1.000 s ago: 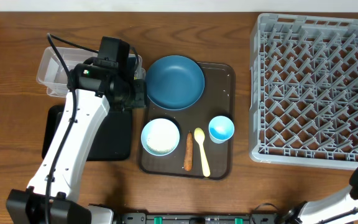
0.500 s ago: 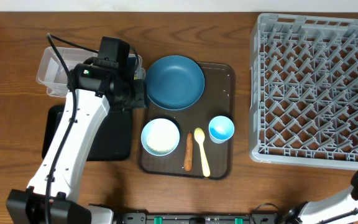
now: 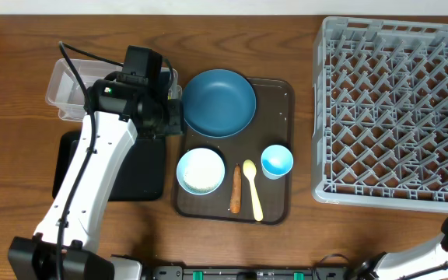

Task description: Sort waste into correct bins and load items into the dishwasher rack

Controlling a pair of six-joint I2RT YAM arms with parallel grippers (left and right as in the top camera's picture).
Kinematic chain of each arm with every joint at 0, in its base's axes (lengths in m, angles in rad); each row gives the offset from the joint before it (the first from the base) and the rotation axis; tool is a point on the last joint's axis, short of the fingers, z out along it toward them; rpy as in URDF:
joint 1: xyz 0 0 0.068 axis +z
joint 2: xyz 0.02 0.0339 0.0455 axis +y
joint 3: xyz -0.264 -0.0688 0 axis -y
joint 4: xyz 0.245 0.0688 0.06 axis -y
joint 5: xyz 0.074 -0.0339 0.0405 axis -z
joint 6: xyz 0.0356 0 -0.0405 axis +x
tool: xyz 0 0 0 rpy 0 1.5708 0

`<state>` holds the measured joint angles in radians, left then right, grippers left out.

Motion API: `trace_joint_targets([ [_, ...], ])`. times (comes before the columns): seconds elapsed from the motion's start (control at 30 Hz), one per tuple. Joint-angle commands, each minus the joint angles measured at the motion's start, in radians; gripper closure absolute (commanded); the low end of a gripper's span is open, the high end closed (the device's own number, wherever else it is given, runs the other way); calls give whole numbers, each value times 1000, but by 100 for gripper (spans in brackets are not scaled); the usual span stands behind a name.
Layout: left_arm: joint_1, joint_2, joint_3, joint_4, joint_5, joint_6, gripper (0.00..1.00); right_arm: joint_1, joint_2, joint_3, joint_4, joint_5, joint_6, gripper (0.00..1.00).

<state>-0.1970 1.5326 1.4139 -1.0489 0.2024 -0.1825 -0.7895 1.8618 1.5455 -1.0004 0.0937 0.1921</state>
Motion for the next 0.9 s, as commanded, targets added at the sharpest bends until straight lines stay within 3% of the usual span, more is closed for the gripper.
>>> trace_joint_targets([
  [0.0, 4, 2, 2, -5, -13, 10, 50, -31, 6, -8, 37, 16, 21, 92],
  [0.2, 4, 2, 2, -5, -13, 10, 50, -40, 6, -10, 39, 4, 21, 87],
  [0.53, 4, 2, 2, -6, -13, 10, 49, -23, -84, 54, 24, -269, -1, 66],
  [0.73, 4, 2, 2, -5, -13, 10, 44, 59, -232, 78, 19, -461, -51, 51],
  [0.87, 4, 2, 2, -5, -13, 10, 44, 171, -290, 78, -23, -534, -116, 48],
])
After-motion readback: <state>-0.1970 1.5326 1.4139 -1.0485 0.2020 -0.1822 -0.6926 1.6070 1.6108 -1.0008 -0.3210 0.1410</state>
